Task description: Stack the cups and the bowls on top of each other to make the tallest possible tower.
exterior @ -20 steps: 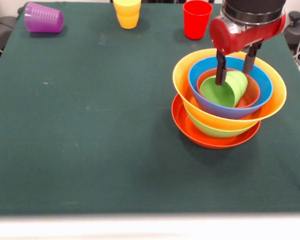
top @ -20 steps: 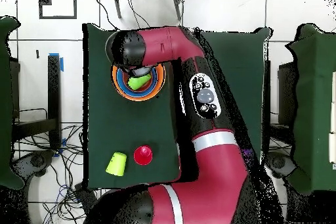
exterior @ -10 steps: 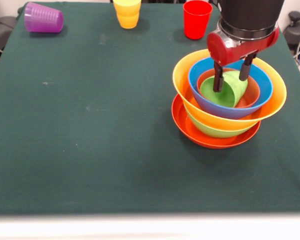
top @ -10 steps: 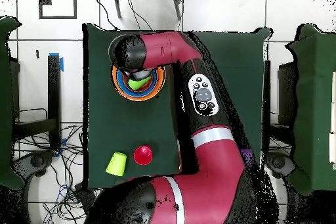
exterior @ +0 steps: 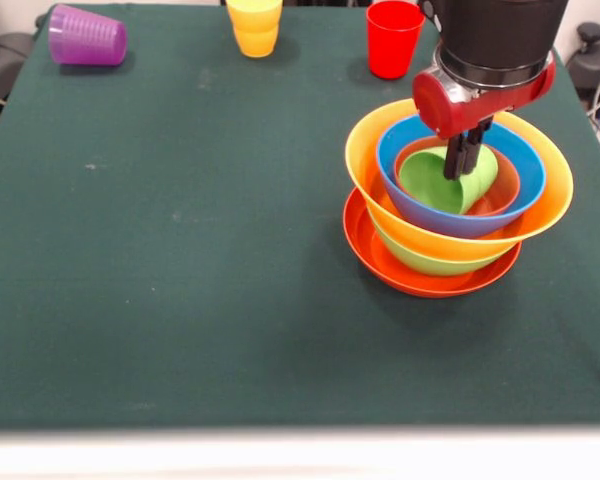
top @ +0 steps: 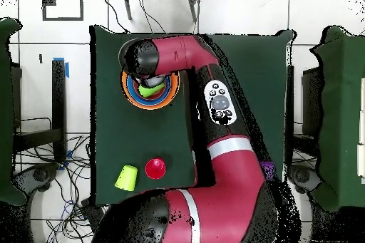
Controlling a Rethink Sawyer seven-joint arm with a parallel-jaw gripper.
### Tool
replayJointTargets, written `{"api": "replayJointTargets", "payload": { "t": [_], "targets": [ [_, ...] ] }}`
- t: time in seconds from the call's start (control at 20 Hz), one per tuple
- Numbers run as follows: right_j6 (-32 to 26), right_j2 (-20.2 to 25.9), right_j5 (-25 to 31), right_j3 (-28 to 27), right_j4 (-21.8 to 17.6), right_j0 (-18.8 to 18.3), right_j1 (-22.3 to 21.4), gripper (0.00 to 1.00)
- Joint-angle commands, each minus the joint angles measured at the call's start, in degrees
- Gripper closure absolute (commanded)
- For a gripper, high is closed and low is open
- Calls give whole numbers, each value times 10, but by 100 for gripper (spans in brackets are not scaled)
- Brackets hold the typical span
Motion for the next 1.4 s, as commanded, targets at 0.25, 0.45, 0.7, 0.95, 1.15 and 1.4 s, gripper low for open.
{"api": "replayJointTargets", "payload": {
  "t": [0.25,0.45,0.7,0.95,1.15,1.4],
  "targets": [
    [-47,-7,40,-22,-37,14,9,100],
    [-45,-7,37,-15,-36,12,5,100],
    [-36,-16,45,-11,-38,16,1,100],
    [-33,-24,46,-14,-47,22,-1,0],
    [-36,-25,47,-19,-45,22,0,0],
    [-41,-29,58,-21,-44,24,-4,0]
  ]
}}
